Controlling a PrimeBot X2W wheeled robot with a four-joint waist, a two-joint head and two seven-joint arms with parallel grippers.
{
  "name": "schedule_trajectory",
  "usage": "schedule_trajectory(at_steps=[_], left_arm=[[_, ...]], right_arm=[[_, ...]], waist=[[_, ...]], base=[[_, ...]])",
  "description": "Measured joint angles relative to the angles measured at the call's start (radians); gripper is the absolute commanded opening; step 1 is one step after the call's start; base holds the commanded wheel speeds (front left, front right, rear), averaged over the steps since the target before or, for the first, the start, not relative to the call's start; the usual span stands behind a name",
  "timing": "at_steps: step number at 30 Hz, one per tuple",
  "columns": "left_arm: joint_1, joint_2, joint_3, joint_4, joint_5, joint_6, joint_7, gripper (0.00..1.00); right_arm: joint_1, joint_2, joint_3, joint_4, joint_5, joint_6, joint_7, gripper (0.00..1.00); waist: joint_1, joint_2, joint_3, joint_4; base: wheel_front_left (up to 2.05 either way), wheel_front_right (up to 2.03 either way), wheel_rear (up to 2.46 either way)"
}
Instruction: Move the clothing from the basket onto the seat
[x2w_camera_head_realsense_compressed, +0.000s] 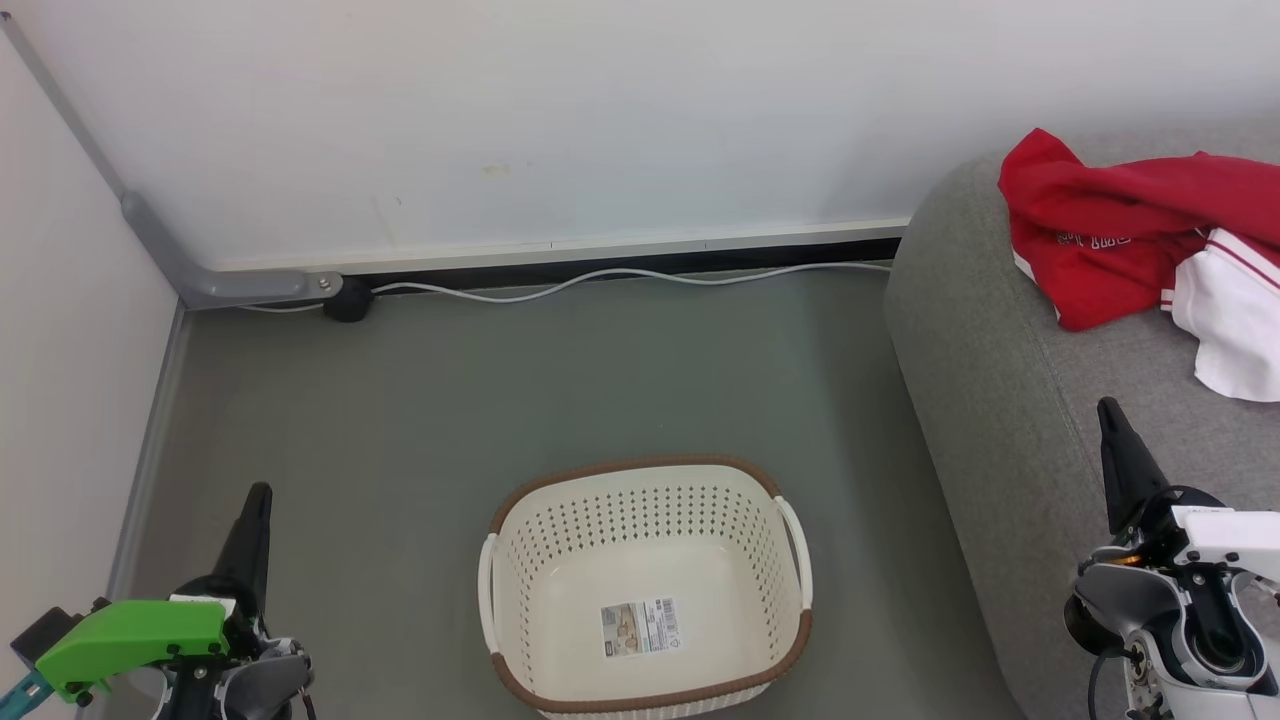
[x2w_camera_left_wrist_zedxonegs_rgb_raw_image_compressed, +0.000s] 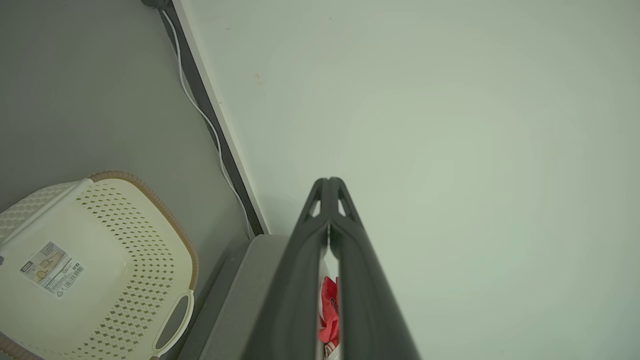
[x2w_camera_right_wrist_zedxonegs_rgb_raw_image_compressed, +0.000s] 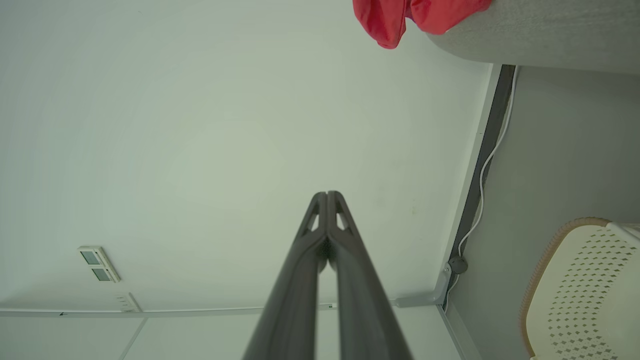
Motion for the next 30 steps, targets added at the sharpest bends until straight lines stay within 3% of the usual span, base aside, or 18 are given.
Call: schedule_trajectory(at_steps=[30], left_arm=[[0.000,-0.001,0.001,0.001,0.000,0.000,0.000,0.00]], right_arm=[[0.000,0.000,0.002,-0.004,0.003,0.000,-0.001,0.00]], waist=[[0.0000,0.0000,0.000,0.000]], base=[[0.00,0.00,0.00]])
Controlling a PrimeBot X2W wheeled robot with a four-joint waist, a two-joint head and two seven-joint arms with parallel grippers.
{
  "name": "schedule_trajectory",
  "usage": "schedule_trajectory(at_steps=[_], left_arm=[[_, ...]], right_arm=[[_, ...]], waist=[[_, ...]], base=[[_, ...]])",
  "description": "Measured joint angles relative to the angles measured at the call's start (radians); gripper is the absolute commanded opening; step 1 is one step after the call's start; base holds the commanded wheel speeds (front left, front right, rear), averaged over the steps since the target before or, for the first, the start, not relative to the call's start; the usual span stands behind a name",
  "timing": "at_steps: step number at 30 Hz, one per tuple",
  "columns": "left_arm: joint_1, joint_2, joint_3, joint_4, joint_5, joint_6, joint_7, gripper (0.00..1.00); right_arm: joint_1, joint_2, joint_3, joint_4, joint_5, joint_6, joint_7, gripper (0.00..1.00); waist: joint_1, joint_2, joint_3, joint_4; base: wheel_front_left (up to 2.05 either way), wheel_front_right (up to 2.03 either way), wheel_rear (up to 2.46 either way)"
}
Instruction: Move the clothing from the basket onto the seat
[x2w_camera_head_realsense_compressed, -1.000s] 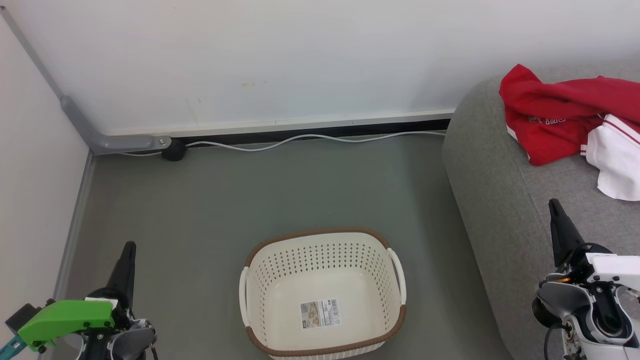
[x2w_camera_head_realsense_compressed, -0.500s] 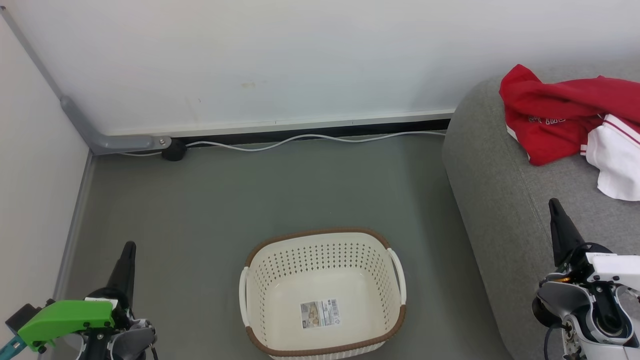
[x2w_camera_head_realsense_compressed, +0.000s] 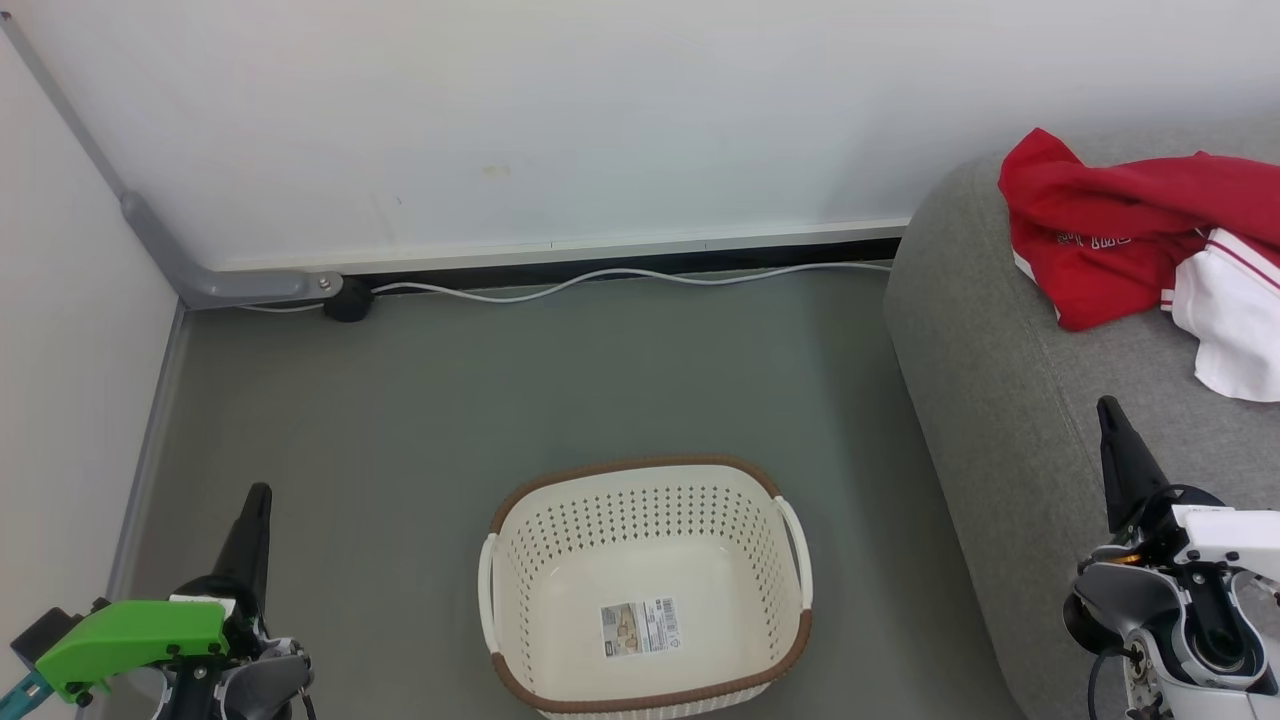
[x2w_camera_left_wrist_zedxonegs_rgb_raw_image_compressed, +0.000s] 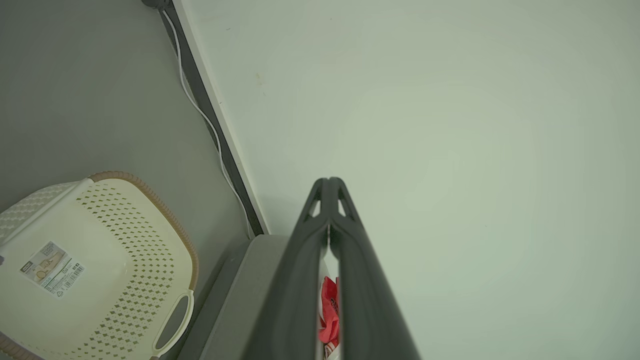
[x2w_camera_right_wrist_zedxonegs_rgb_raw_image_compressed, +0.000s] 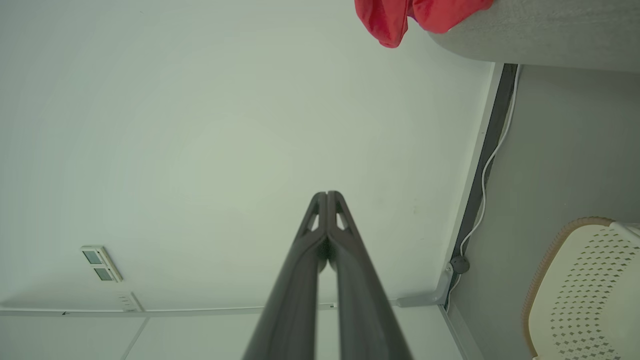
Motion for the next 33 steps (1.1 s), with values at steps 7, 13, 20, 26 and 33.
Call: schedule_trajectory(at_steps=[7,13,20,26,33], left_arm=[[0.000,0.000,0.000,0.000,0.000,0.000,0.000,0.00],[0.000,0.000,0.001,0.000,0.000,0.000,0.000,0.00],[0.000,0.000,0.001,0.000,0.000,0.000,0.001,0.00],[0.000,-0.001,0.001,-0.001,0.000,0.000,0.005,0.00],[0.000,-0.001,0.001,-0.001,0.000,0.000,0.005,0.00]], right_arm=[[0.000,0.000,0.000,0.000,0.001,0.000,0.000,0.00],[0.000,0.000,0.001,-0.001,0.001,0.000,0.000,0.00],[0.000,0.000,0.002,-0.001,0.002,0.000,0.000,0.00],[0.000,0.000,0.002,-0.001,0.003,0.000,0.000,0.00],[0.000,0.000,0.002,-0.001,0.003,0.000,0.000,0.00]], waist=[[0.0000,0.0000,0.000,0.000],[0.0000,0.0000,0.000,0.000],[0.0000,0.0000,0.000,0.000],[0.0000,0.0000,0.000,0.000],[0.0000,0.0000,0.000,0.000]], base=[[0.00,0.00,0.00],[0.00,0.00,0.00],[0.00,0.00,0.00],[0.00,0.00,0.00],[0.00,0.00,0.00]])
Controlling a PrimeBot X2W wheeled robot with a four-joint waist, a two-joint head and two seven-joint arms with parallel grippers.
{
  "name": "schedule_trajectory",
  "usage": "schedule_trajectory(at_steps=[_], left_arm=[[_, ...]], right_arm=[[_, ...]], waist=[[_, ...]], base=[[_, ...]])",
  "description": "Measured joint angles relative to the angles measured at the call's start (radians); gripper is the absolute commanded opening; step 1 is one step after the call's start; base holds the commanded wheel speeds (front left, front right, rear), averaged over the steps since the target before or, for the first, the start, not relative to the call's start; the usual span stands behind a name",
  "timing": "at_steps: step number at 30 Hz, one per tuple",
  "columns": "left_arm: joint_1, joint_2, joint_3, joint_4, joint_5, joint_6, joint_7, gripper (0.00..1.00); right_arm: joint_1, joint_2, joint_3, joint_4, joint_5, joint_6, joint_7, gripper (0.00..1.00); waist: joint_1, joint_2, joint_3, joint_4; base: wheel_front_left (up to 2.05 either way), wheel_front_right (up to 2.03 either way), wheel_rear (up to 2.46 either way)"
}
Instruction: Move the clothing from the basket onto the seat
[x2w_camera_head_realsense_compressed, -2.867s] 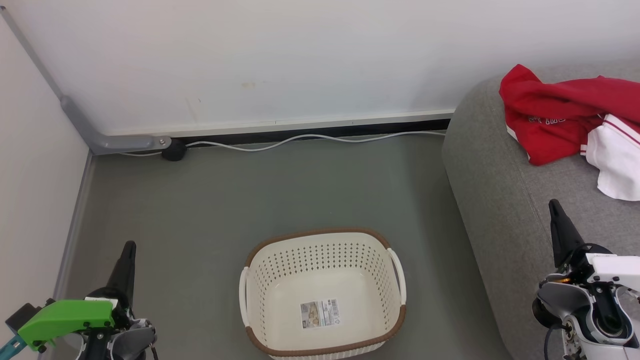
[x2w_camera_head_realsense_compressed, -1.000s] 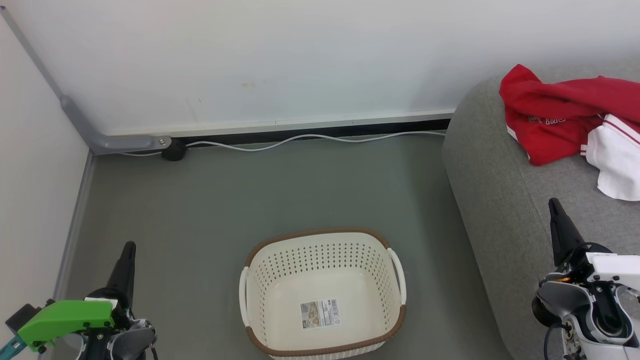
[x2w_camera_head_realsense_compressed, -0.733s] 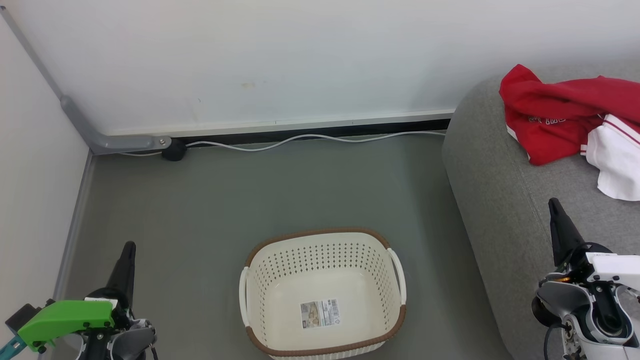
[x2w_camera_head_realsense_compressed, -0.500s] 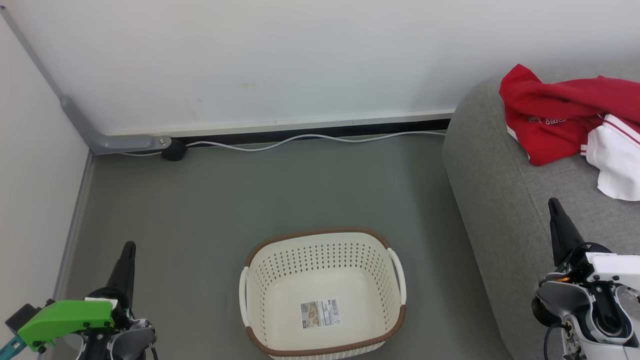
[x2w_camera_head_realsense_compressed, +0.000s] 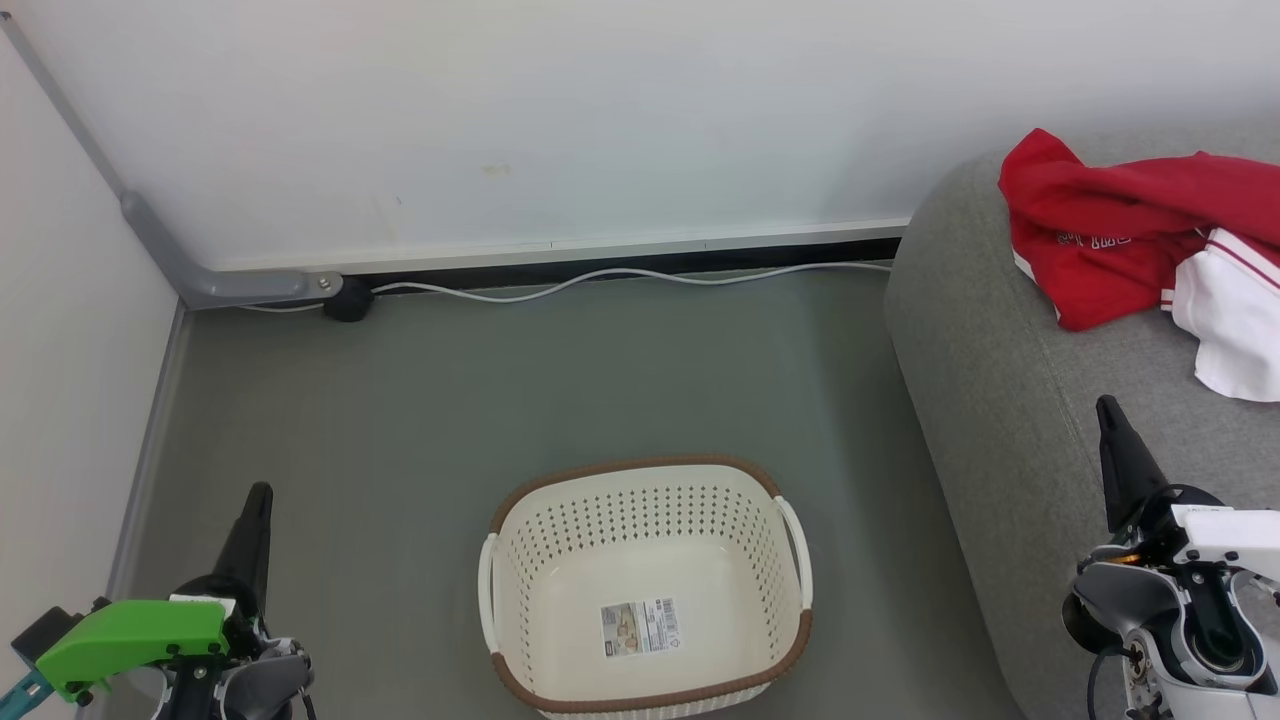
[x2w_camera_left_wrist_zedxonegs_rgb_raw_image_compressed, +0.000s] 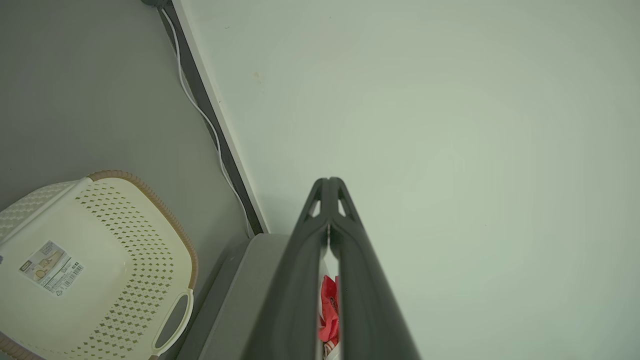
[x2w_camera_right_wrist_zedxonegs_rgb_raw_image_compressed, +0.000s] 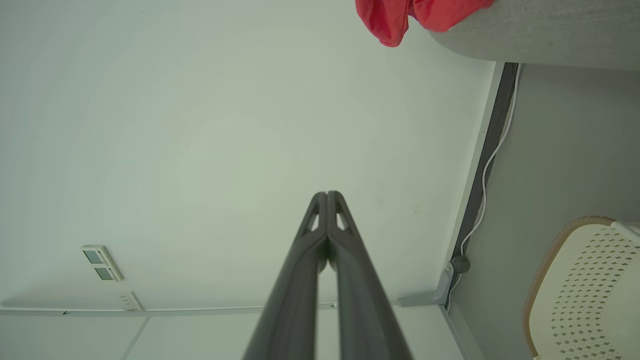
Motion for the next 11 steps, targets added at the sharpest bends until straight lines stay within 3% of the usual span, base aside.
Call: schedule_trajectory(at_steps=[11], left_arm=[[0.000,0.000,0.000,-0.001,0.000,0.000,0.000,0.00]], right_arm=[[0.000,0.000,0.000,0.000,0.000,0.000,0.000,0.00]], waist=[[0.0000,0.0000,0.000,0.000]], base=[[0.00,0.00,0.00]])
